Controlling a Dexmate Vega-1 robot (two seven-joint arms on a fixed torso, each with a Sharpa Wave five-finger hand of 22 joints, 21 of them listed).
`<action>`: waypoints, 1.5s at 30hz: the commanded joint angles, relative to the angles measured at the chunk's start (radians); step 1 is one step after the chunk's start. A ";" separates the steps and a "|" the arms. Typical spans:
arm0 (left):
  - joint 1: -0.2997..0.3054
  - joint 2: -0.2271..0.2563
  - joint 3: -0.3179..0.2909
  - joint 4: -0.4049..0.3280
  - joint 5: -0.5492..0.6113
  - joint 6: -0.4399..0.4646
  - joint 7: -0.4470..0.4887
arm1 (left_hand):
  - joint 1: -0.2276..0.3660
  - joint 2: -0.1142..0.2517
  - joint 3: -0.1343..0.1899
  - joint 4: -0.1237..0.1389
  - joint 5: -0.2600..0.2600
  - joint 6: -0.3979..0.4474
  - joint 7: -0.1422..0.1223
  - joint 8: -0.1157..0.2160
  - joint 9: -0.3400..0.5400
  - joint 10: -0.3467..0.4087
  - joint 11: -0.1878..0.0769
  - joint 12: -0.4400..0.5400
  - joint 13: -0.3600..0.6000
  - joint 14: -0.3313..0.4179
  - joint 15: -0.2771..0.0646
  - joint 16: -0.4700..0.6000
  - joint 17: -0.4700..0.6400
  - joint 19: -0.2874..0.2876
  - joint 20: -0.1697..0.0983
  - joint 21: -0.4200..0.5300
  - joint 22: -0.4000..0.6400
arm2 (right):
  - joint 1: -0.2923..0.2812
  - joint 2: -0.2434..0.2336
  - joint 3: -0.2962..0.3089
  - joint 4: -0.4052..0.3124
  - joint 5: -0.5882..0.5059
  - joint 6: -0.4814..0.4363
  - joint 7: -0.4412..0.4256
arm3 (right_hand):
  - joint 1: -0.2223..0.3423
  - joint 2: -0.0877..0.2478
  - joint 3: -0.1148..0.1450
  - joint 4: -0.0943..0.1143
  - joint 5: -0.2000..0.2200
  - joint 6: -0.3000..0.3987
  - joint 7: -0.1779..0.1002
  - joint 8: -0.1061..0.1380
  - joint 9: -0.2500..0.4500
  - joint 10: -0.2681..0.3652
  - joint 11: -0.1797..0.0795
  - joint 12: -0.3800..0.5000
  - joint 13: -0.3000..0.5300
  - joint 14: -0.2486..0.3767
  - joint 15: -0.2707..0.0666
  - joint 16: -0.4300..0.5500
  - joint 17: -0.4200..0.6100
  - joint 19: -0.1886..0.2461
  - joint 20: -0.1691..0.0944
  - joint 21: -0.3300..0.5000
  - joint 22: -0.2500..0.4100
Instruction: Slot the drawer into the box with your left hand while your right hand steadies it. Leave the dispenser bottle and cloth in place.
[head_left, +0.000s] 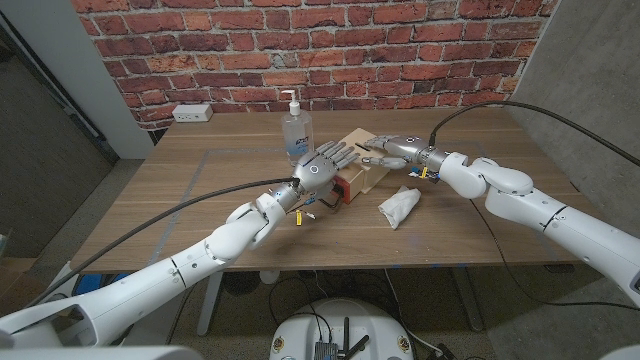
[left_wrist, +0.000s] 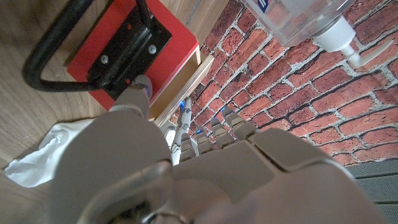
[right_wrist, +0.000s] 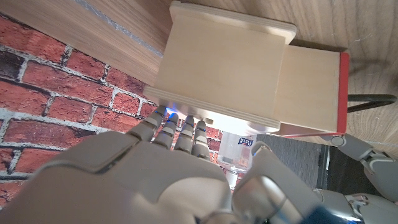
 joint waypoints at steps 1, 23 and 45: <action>-0.022 -0.017 0.018 0.028 0.005 0.004 0.038 | 0.011 0.006 0.007 -0.004 0.003 0.006 -0.003 0.010 0.003 0.006 -0.004 0.004 0.002 0.004 -0.043 0.007 0.003 0.004 -0.089 0.004 0.001 | 0.000 -0.001 0.004 -0.004 0.006 0.002 0.006 | -0.007 0.038 -0.001 0.007 -0.004 0.002 0.004 0.006 0.001 0.007 0.003 0.007 0.005 0.009 -0.061 0.006 -0.001 0.007 -0.059 0.002 0.005; -0.045 -0.071 0.053 0.090 0.002 0.066 0.077 | 0.022 0.005 0.006 -0.005 0.003 0.003 0.018 0.010 0.003 0.007 0.004 0.005 0.002 0.006 -0.041 0.006 0.003 0.006 -0.090 0.004 0.001 | 0.003 -0.001 0.005 -0.001 0.018 0.006 0.018 | -0.008 0.038 -0.002 0.009 -0.004 0.005 0.006 0.006 0.001 0.010 0.006 0.007 0.005 0.012 -0.059 0.007 -0.001 0.016 -0.059 0.003 0.005; -0.103 -0.118 0.103 0.178 -0.038 0.085 0.144 | 0.025 0.005 0.004 -0.002 0.001 0.006 0.034 0.011 0.002 0.012 -0.002 0.007 0.002 0.011 -0.042 0.008 0.003 0.007 -0.089 0.004 0.000 | 0.012 0.003 0.003 0.007 0.026 0.013 0.026 | -0.008 0.039 -0.003 0.011 -0.003 0.009 0.011 0.006 0.001 0.013 0.009 0.007 0.006 0.015 -0.058 0.008 0.001 0.017 -0.062 0.001 0.005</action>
